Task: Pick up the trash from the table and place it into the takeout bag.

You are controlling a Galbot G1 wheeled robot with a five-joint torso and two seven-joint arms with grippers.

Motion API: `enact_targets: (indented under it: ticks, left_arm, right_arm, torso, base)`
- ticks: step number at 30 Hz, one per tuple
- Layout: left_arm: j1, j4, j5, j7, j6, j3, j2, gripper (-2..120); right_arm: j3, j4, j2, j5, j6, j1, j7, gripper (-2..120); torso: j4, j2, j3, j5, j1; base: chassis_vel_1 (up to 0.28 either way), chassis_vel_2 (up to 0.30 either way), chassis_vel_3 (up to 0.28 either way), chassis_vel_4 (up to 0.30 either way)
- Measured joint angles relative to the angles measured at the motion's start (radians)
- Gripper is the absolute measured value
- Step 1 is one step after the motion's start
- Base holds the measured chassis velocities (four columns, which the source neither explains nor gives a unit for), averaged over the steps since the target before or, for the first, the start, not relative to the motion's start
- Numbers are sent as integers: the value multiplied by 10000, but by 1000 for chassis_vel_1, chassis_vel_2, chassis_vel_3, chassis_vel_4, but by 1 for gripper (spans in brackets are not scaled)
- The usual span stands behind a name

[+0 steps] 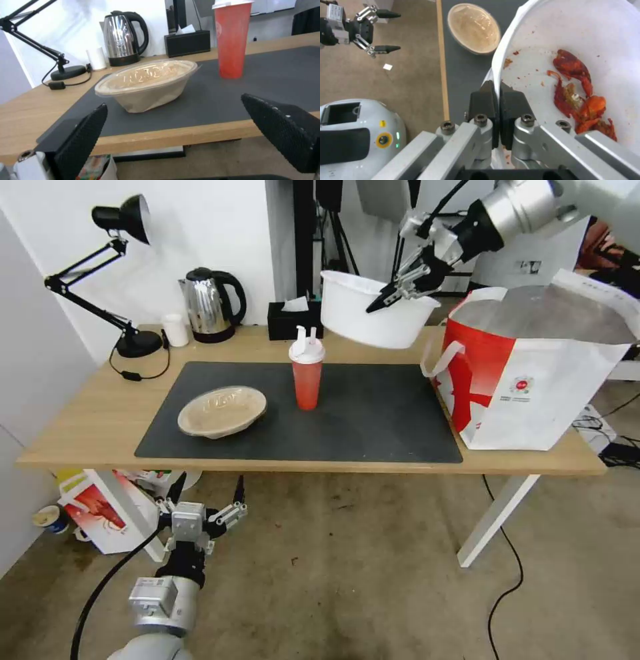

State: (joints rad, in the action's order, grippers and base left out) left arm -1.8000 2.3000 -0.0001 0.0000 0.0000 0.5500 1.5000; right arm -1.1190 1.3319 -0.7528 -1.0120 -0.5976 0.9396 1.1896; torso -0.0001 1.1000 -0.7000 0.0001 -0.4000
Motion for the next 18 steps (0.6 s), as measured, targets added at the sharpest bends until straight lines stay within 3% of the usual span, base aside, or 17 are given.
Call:
enact_targets:
  ticks: [18]
  left_arm:
    - [0,0,0,0,0,0,0,100]
  right_arm:
    - [375,-1219,342,922,437,477,893,0]
  torso:
    - [1,0,0,0,0]
  base:
    - [0,0,0,0]
